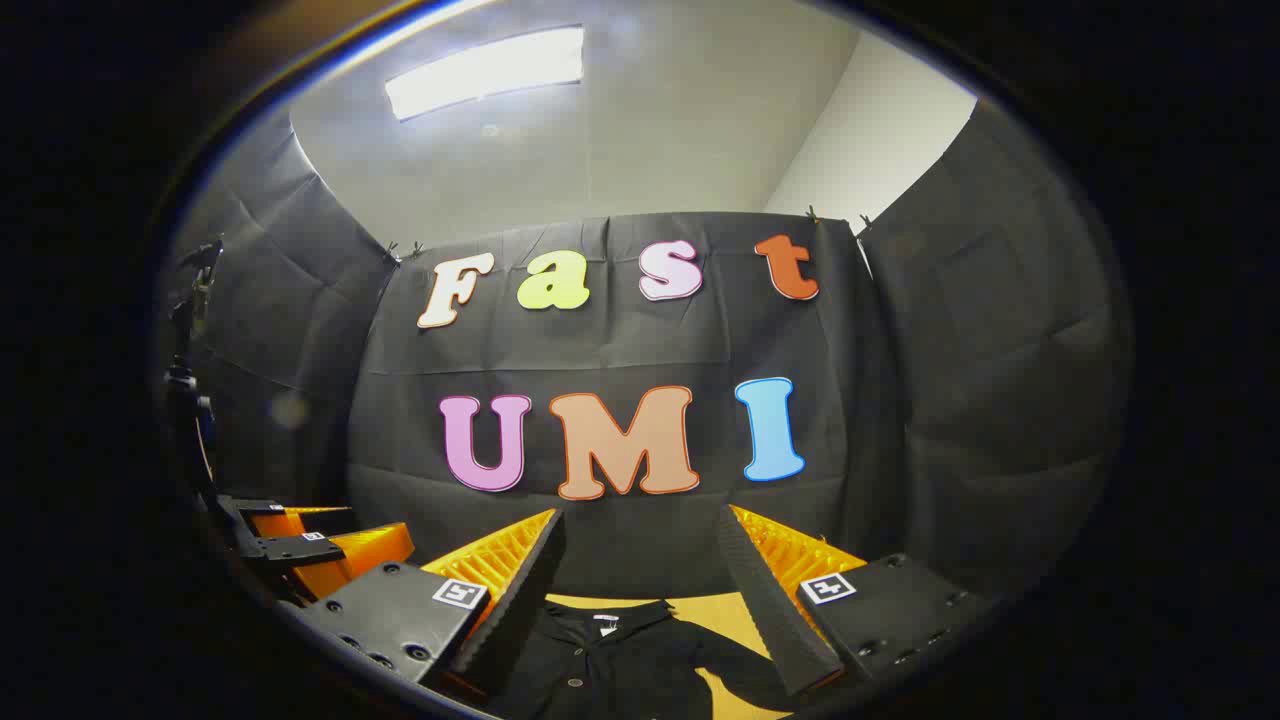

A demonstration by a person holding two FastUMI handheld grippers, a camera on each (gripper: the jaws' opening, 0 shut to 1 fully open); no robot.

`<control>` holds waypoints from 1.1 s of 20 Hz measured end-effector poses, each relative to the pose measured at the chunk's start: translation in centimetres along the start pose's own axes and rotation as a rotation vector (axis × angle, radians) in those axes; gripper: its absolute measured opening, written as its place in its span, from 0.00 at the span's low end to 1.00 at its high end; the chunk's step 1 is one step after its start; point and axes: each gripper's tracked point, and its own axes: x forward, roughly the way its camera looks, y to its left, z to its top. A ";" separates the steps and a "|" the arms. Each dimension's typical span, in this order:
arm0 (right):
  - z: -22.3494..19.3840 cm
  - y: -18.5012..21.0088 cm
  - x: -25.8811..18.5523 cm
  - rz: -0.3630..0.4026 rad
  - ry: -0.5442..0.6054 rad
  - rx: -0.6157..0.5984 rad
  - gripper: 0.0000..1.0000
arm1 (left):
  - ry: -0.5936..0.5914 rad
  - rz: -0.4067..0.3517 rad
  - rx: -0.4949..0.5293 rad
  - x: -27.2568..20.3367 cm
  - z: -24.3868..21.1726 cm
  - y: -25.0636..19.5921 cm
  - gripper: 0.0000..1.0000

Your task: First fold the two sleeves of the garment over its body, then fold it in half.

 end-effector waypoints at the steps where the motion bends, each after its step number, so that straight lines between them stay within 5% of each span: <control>1: -0.1 -0.1 0.1 -0.002 0.002 -0.002 0.97 | -0.004 0.006 -0.003 0.0 0.2 0.1 0.92; 17: -0.9 0.3 1.1 0.043 0.022 0.008 0.97 | -0.031 0.042 0.020 -0.4 1.0 0.9 0.92; 22: -0.7 -1.7 1.4 -0.009 0.008 -0.012 0.97 | -0.028 0.053 0.032 -0.6 1.2 1.5 0.93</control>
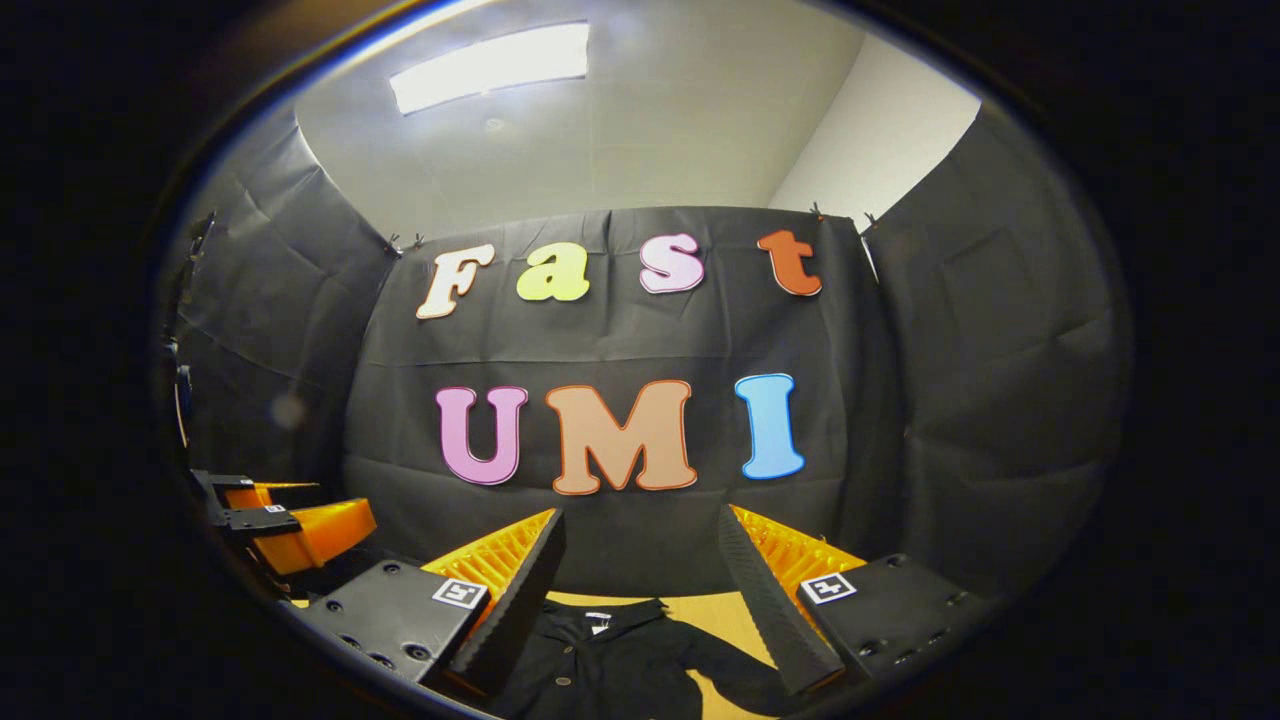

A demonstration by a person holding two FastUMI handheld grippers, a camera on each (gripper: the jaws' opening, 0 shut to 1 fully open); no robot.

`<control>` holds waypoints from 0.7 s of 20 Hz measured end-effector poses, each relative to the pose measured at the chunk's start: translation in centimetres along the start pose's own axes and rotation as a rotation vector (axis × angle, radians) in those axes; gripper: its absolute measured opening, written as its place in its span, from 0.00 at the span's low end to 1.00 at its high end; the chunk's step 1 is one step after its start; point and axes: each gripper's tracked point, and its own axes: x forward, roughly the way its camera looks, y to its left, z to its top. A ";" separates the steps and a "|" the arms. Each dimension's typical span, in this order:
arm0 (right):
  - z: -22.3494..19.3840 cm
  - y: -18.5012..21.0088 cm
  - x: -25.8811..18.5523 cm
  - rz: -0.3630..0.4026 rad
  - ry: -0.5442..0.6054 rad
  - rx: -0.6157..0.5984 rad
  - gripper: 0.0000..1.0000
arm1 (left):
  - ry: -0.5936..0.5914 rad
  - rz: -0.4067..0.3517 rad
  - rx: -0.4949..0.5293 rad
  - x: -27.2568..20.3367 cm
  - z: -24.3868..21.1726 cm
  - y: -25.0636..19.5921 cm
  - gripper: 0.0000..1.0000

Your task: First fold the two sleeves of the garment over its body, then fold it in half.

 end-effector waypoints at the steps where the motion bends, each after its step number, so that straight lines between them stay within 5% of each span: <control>1: 0.0 -0.2 -0.1 -0.008 0.002 0.006 0.97 | -0.003 0.001 0.004 -0.1 -0.1 0.0 0.92; 14: 0.0 -1.3 -0.7 -0.052 0.012 0.015 0.97 | -0.024 -0.005 0.008 -0.8 0.9 1.1 0.93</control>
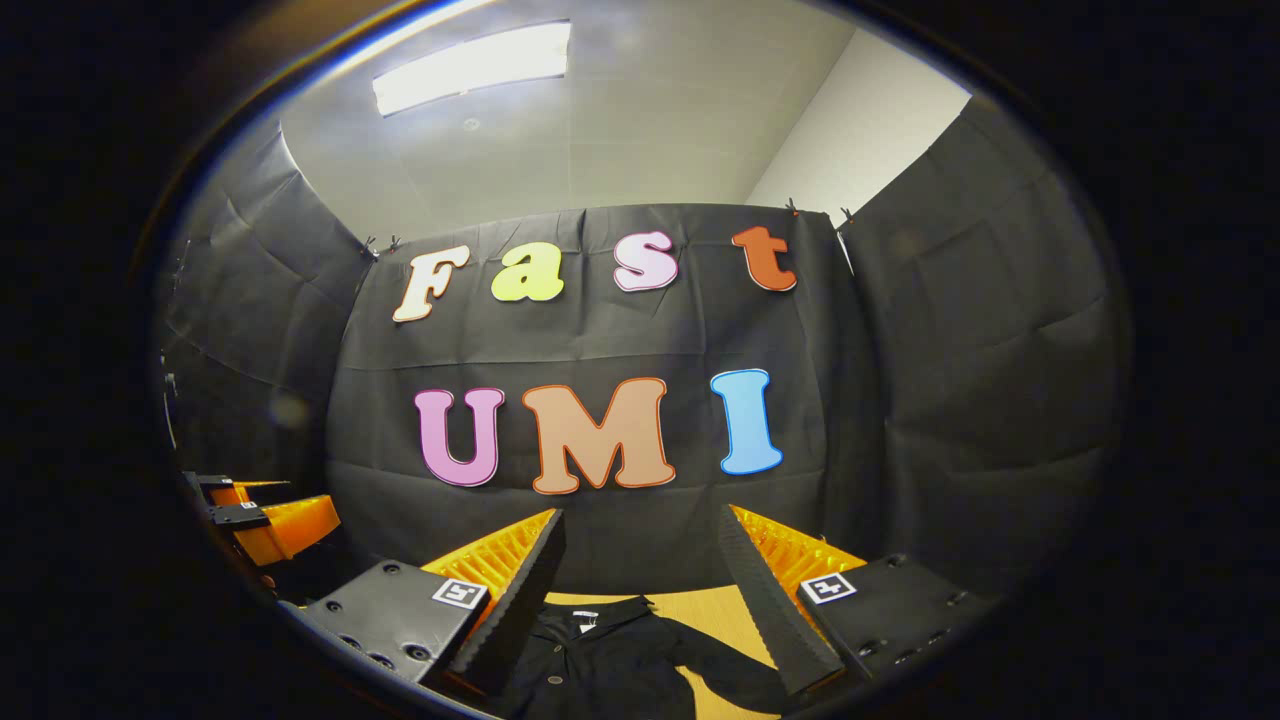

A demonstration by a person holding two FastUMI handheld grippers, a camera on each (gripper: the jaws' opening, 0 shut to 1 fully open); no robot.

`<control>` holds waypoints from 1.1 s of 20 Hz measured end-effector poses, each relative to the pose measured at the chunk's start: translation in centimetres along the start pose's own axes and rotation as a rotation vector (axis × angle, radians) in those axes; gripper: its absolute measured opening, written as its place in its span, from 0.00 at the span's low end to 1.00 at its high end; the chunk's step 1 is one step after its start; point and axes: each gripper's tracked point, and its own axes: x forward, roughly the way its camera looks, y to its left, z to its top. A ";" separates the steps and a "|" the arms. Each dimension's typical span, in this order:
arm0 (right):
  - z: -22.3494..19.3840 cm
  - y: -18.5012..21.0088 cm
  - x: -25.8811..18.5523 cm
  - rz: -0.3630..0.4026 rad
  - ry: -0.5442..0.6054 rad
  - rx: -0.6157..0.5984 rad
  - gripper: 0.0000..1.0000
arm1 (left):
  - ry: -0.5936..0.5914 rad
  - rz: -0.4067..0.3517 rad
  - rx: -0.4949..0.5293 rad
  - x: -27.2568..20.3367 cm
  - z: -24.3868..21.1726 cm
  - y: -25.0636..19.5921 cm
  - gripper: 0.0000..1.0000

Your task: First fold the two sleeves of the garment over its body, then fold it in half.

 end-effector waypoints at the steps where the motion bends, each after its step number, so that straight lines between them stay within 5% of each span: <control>1: 0.0 0.1 0.0 -0.001 0.000 -0.001 0.97 | -0.001 0.000 0.002 -0.1 0.0 0.1 0.92; 22: -0.9 -1.0 1.2 -0.043 0.036 -0.032 0.97 | -0.011 -0.002 -0.030 0.7 -0.1 0.7 0.93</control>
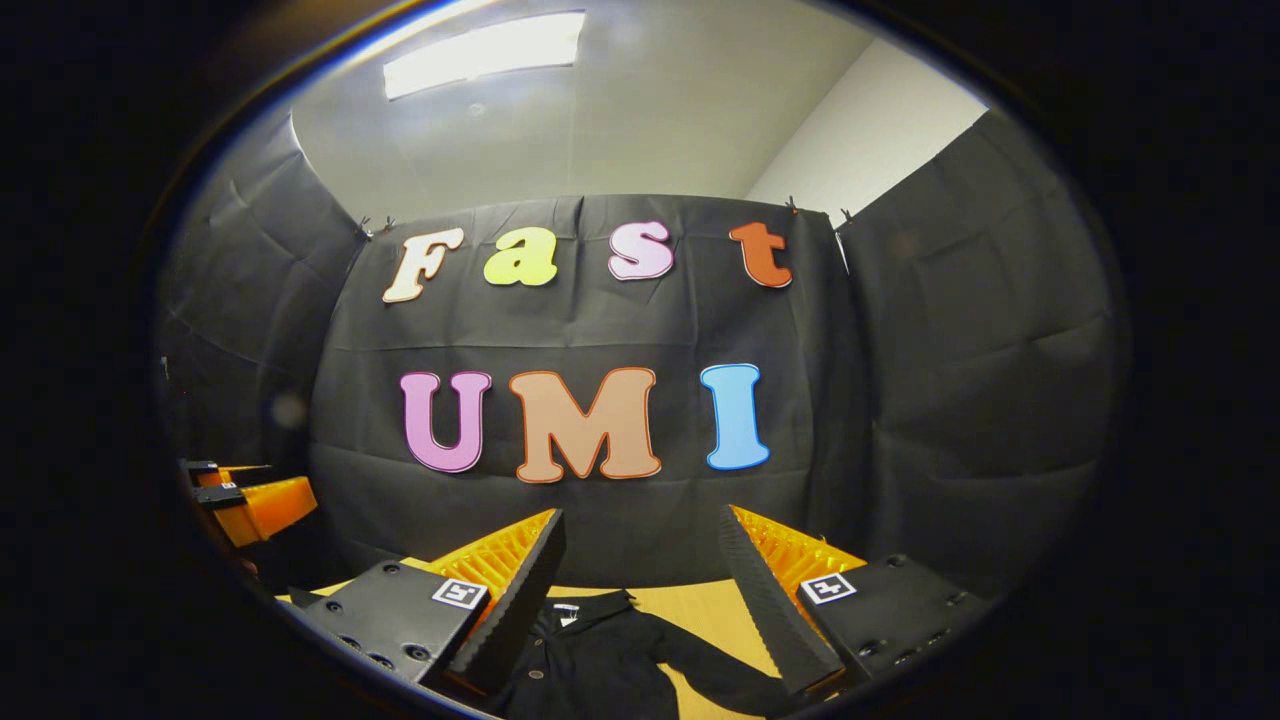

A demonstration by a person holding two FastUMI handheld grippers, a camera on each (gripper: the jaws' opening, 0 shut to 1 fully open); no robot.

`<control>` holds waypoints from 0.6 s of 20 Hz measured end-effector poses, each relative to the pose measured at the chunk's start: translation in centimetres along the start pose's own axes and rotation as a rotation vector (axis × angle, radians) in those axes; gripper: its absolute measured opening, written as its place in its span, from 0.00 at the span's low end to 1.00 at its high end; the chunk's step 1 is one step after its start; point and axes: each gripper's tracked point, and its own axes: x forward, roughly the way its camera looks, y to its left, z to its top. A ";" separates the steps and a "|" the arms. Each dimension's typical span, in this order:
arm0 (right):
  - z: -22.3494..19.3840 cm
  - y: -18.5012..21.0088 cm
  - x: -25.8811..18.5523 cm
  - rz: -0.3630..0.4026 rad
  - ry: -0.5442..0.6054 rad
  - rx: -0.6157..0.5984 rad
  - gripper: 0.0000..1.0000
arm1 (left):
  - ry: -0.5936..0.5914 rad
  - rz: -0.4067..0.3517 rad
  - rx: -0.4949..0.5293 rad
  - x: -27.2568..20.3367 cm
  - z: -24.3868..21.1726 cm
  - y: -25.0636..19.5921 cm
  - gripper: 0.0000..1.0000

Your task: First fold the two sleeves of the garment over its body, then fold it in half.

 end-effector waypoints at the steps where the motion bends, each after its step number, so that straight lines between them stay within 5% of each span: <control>1: -0.5 -0.4 0.3 -0.005 0.008 -0.004 0.97 | -0.004 0.000 0.002 0.0 0.1 -0.2 0.93; 12: -14.0 -11.2 3.7 -0.159 0.333 -0.061 0.98 | -0.008 0.038 0.044 -0.4 0.7 -0.2 0.92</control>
